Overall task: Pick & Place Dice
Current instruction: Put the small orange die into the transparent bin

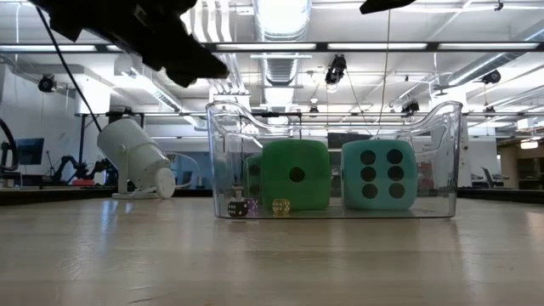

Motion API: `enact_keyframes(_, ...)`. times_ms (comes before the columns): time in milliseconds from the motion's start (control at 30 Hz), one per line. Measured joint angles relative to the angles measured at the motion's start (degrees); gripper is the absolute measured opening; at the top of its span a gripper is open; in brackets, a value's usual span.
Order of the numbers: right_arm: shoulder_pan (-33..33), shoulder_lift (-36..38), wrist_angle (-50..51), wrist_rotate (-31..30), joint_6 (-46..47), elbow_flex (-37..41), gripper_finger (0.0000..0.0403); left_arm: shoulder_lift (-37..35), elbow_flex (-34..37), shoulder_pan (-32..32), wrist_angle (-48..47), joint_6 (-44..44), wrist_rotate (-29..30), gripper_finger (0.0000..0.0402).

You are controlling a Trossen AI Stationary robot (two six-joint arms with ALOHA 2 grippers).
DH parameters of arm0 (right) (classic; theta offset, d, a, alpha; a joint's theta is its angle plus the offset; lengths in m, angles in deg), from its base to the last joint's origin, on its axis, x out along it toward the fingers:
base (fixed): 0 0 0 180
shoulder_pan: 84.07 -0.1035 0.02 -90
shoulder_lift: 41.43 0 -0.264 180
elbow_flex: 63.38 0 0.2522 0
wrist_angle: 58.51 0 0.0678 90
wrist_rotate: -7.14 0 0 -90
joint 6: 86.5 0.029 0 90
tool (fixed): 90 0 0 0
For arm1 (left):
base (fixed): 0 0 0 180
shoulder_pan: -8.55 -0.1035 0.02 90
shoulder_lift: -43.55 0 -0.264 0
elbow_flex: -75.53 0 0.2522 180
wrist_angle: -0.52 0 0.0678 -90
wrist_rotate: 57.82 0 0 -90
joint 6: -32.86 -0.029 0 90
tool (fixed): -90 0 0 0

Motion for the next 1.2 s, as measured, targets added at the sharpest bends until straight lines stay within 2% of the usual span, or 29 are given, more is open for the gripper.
enact_keyframes(233,-0.01,-0.02,-0.23,-0.02,-0.40,0.00,0.0400,4.79,-0.07,0.02,0.85,2.79,0.00,0.0066)
enact_keyframes(467,0.00,0.00,-0.41,-0.02,-0.46,0.00,0.0400,10.80,-2.24,0.05,1.54,2.05,0.01,0.0066)
enact_keyframes(733,0.00,0.00,-0.41,-0.02,-0.46,0.00,0.0400,12.56,-3.02,0.04,1.17,2.97,0.00,0.0068)
enact_keyframes(1033,0.00,0.00,-0.45,-0.02,-0.46,0.00,0.0400,12.40,-3.08,0.06,0.38,4.21,0.00,0.0119)
enact_keyframes(1200,0.00,-0.01,-0.45,-0.02,-0.45,0.00,0.0400,11.97,-6.45,0.09,-8.66,3.97,0.01,0.0146)
